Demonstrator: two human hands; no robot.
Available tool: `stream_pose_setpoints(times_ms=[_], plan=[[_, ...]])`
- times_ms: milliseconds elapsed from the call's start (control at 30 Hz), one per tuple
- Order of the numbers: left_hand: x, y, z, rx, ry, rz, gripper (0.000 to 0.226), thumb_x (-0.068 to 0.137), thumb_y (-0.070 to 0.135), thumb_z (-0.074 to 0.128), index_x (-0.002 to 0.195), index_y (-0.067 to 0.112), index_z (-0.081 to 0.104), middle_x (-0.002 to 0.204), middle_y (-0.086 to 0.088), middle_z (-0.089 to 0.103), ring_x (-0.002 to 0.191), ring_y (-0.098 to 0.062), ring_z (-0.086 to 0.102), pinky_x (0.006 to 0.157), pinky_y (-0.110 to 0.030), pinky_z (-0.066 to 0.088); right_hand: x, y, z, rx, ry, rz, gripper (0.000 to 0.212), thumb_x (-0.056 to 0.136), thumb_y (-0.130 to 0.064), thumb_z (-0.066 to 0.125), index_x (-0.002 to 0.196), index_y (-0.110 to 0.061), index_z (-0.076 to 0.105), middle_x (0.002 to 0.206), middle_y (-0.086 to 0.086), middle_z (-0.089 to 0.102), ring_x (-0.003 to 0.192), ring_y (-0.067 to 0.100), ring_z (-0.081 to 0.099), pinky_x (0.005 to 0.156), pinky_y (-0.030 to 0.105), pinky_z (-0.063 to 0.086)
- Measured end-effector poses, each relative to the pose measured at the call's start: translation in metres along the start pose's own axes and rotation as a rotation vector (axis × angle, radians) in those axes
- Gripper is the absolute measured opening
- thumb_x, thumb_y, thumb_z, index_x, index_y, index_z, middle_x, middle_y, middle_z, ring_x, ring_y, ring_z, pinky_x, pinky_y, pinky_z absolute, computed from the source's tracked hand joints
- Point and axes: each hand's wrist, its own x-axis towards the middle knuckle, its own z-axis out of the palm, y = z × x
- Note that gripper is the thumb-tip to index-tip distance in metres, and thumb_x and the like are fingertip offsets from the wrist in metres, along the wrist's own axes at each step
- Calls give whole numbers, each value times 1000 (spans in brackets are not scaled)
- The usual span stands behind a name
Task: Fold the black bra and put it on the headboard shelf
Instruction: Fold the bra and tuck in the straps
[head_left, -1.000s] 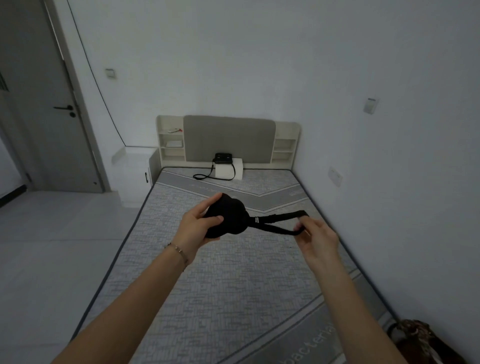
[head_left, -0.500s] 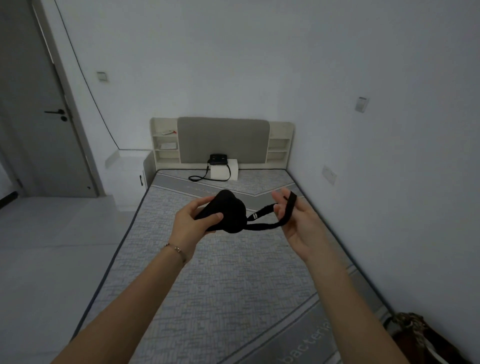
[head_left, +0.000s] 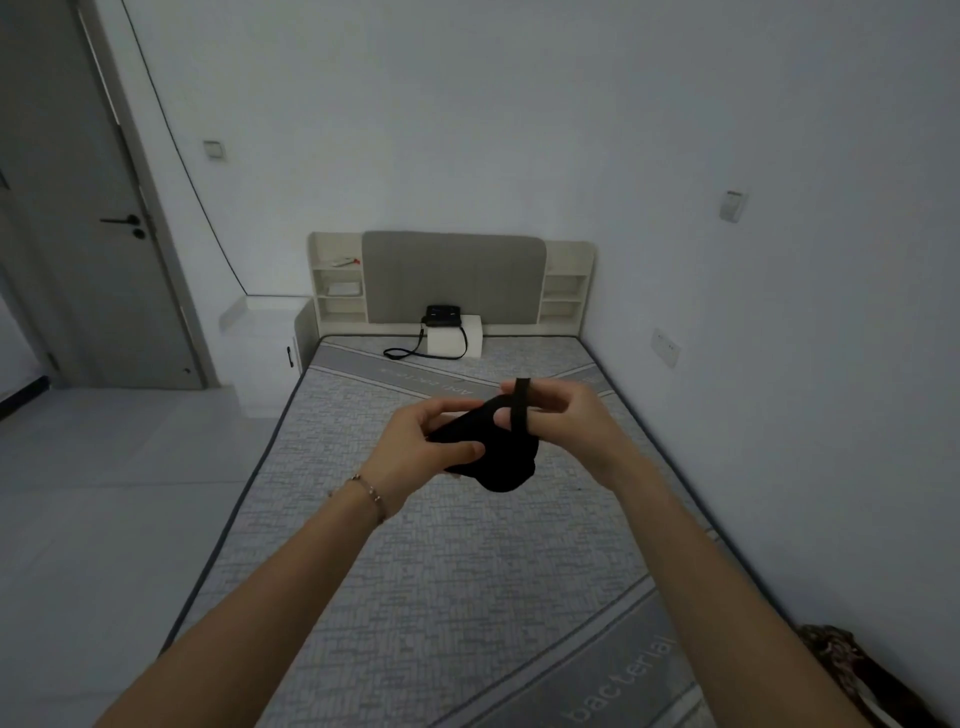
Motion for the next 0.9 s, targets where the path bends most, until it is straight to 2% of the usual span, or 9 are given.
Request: stream_pose_setpoints(times_ms=[133, 233, 367, 467, 567, 667, 767, 833, 900], plan=[[-3, 5, 3, 32, -34, 10, 50, 78, -5, 77, 121, 19, 68, 106, -6, 79, 97, -22, 76, 82, -39, 63, 8, -4, -5, -168, -105, 18, 38, 68, -27, 85, 105, -24, 75, 104, -2, 77, 103, 17, 71, 91, 33, 55], [-5, 6, 8, 38, -67, 26, 52, 77, -5, 79, 122, 19, 67, 105, -6, 79, 98, -22, 76, 83, -37, 62, 13, -6, -7, -273, -159, 30, 33, 66, -19, 81, 97, -14, 72, 93, 2, 73, 92, 19, 69, 89, 40, 55], [-4, 6, 16, 38, -40, 35, 61, 74, -2, 82, 126, 23, 61, 108, -9, 75, 103, -27, 72, 85, -43, 62, 13, -12, -4, -214, -215, 137, 23, 64, -18, 66, 87, -16, 63, 85, 5, 63, 78, 19, 60, 68, 31, 49], [-3, 7, 22, -1, -45, 35, 71, 75, -3, 81, 133, 28, 55, 109, -10, 72, 104, -25, 71, 85, -44, 62, 12, -11, -3, -90, -232, 227, 15, 65, -17, 62, 80, -17, 59, 76, 3, 58, 69, 17, 57, 58, 27, 46], [-3, 9, 28, -12, -31, 74, 56, 81, -2, 75, 128, 26, 61, 112, -11, 70, 105, -25, 70, 78, -36, 63, 11, -3, -2, 60, -182, 251, 22, 71, -22, 65, 89, -10, 63, 83, 9, 65, 77, 23, 63, 64, 33, 52], [-1, 7, 33, -127, 131, 70, 44, 86, -2, 71, 124, 19, 66, 116, -12, 69, 104, -25, 71, 72, -31, 63, 3, 4, 3, 387, 94, 220, 24, 85, -30, 65, 100, -12, 66, 101, 10, 69, 86, 23, 67, 70, 33, 55], [3, 5, 33, -257, 265, 51, 43, 87, 0, 71, 125, 18, 65, 117, -13, 69, 105, -26, 71, 74, -31, 63, -14, 17, 4, 539, 265, 163, 30, 92, -33, 63, 120, -25, 57, 124, 3, 59, 111, 24, 60, 98, 40, 50], [5, 6, 36, -304, 299, 70, 42, 87, 0, 71, 125, 19, 65, 117, -12, 70, 106, -25, 71, 77, -33, 63, -29, 24, 5, 560, 242, 113, 41, 89, -32, 68, 127, -36, 53, 131, 3, 57, 119, 27, 57, 106, 47, 46], [5, 9, 42, -321, 310, 96, 42, 87, 0, 71, 124, 20, 66, 114, -12, 71, 105, -25, 71, 79, -34, 63, -41, 26, 8, 611, 139, 40, 45, 89, -24, 70, 129, -38, 54, 135, 8, 59, 122, 29, 61, 104, 49, 50]])
